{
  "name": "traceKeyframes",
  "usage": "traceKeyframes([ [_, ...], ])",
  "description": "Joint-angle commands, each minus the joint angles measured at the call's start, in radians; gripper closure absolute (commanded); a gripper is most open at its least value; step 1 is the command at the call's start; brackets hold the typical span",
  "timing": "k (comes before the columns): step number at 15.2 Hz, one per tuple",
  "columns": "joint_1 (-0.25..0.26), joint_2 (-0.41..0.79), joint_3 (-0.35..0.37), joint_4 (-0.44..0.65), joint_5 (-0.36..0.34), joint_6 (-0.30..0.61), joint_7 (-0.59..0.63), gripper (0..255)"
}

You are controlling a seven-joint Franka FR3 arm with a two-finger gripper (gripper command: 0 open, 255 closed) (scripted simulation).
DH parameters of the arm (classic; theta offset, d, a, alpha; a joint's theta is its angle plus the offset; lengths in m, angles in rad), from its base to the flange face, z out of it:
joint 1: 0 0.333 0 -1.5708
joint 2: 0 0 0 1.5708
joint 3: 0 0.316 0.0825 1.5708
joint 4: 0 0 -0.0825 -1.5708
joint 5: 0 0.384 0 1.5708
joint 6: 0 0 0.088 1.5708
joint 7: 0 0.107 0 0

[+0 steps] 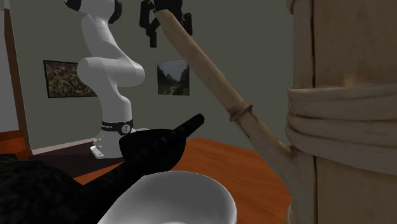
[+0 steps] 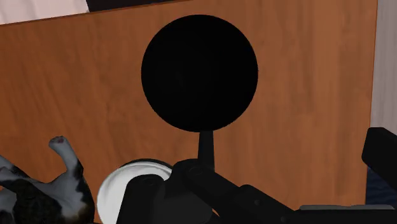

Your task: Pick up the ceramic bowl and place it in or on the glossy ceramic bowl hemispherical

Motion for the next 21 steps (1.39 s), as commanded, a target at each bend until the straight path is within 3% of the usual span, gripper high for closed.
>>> traceKeyframes([
  [1, -0.005, 0.053, 0.005, -0.011, -0.020, 0.066, 0.001, 0],
  [11, -0.036, 0.375, 0.027, 0.008, -0.131, 0.368, 0.051, 0],
  [21, -0.064, 0.746, 0.020, 0.166, -0.286, 0.573, 0.148, 0],
])
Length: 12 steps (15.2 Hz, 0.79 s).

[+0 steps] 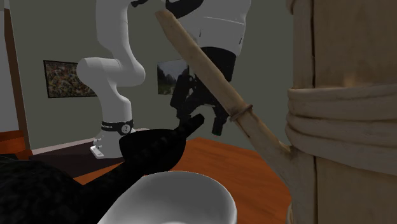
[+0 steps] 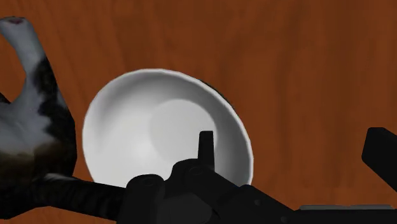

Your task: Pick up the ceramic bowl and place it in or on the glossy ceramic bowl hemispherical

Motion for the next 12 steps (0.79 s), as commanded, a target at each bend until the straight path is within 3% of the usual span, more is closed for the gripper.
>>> traceKeyframes([
  [1, -0.003, 0.080, -0.006, 0.043, -0.035, 0.036, 0.023, 0],
  [5, -0.003, 0.232, -0.026, 0.148, -0.095, 0.077, 0.062, 0],
  [12, -0.014, 0.289, -0.037, 0.127, -0.115, 0.158, 0.073, 0],
])
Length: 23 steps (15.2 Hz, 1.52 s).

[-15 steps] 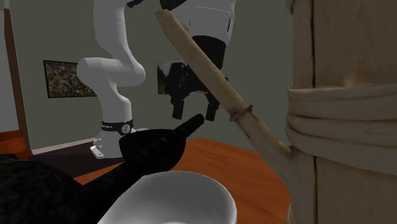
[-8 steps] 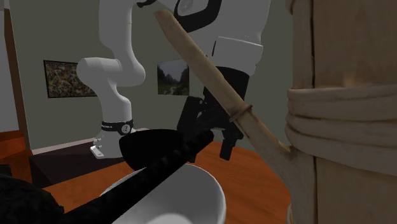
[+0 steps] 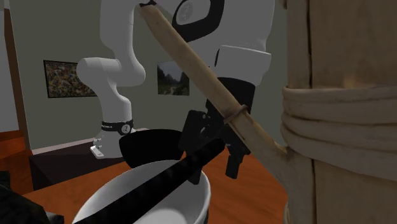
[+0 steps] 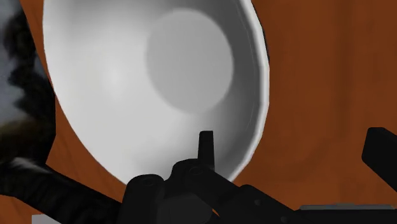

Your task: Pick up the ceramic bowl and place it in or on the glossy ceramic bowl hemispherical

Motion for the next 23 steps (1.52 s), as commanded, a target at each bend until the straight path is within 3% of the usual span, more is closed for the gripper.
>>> traceKeyframes([
  [1, -0.002, 0.066, 0.000, -0.006, 0.000, 0.014, 0.001, 0],
  [9, -0.004, 0.066, 0.002, -0.006, -0.002, 0.013, 0.002, 0],
  [10, -0.010, 0.039, 0.000, -0.017, 0.003, 0.001, -0.012, 255],
  [18, -0.007, 0.013, 0.004, -0.032, 0.005, -0.013, -0.013, 255],
  [19, -0.004, 0.066, 0.002, -0.006, -0.001, 0.013, 0.002, 255],
  [23, -0.005, 0.026, 0.006, -0.002, 0.009, -0.029, -0.014, 255],
])
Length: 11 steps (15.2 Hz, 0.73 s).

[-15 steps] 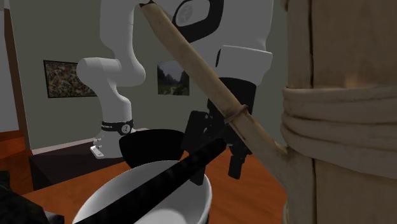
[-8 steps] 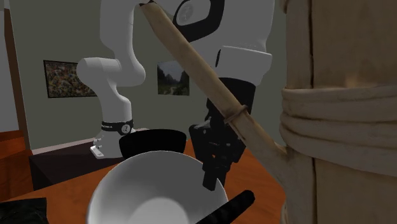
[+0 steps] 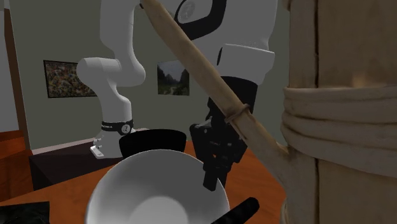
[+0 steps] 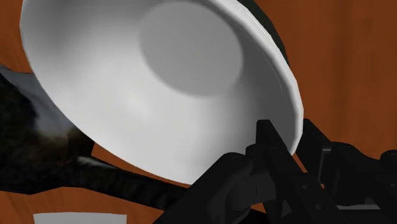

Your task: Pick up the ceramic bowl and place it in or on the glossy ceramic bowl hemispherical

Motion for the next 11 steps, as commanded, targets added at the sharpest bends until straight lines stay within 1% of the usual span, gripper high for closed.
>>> traceKeyframes([
  [1, -0.002, 0.010, 0.001, -0.016, 0.005, -0.026, -0.009, 255],
  [11, -0.001, -0.077, 0.008, 0.011, 0.028, -0.137, -0.047, 255],
])
